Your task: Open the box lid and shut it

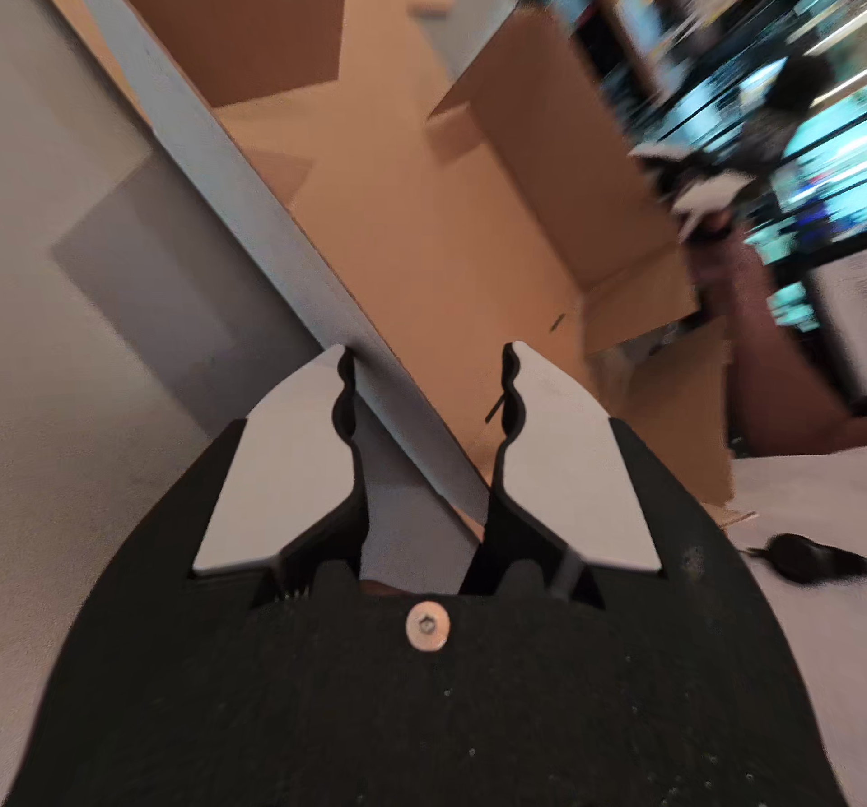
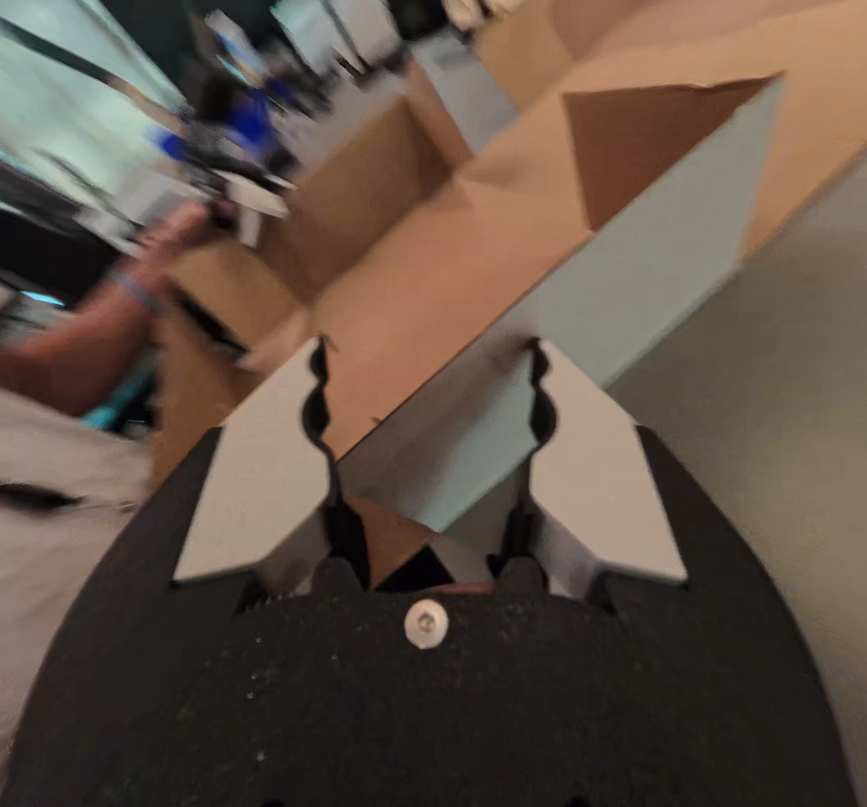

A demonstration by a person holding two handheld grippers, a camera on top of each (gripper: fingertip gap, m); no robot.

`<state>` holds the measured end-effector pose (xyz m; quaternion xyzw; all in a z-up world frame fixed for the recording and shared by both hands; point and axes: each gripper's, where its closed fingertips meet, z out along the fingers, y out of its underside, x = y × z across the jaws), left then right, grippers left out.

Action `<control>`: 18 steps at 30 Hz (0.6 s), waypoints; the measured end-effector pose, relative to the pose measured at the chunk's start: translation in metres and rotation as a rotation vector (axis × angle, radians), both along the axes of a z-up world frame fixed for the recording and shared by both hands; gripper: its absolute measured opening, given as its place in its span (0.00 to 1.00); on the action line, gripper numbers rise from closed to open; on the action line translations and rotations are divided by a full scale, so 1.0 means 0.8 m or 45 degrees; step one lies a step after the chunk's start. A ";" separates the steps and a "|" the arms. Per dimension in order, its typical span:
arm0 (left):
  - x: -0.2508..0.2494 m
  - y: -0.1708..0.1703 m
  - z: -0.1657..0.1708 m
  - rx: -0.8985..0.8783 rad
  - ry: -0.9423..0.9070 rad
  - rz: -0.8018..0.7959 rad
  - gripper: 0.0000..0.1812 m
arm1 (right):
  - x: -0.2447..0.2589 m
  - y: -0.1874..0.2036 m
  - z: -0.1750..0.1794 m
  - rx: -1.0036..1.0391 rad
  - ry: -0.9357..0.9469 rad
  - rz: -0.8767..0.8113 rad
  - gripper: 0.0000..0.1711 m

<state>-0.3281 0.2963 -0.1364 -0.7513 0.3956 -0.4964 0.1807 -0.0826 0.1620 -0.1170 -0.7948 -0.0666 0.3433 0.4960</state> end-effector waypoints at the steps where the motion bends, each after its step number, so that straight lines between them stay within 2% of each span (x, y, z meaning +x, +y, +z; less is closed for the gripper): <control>1: -0.003 0.000 0.008 -0.043 -0.121 0.010 0.36 | -0.008 -0.011 0.009 0.086 0.139 0.055 0.61; 4: -0.010 -0.011 0.014 -0.135 -0.296 0.010 0.43 | -0.028 -0.037 0.008 0.204 0.279 0.159 0.64; 7: -0.011 -0.014 0.014 -0.113 -0.342 -0.002 0.54 | -0.047 -0.046 -0.009 0.277 0.062 0.167 0.63; 9: -0.008 -0.007 0.020 -0.158 -0.375 0.028 0.54 | -0.055 -0.043 -0.011 0.337 -0.082 0.139 0.63; 14: -0.011 0.016 0.030 -0.163 -0.429 0.139 0.55 | -0.065 -0.045 -0.011 0.315 -0.203 0.198 0.67; 18: -0.032 0.030 0.036 -0.146 -0.493 0.203 0.55 | -0.065 -0.057 -0.010 0.290 -0.185 0.228 0.70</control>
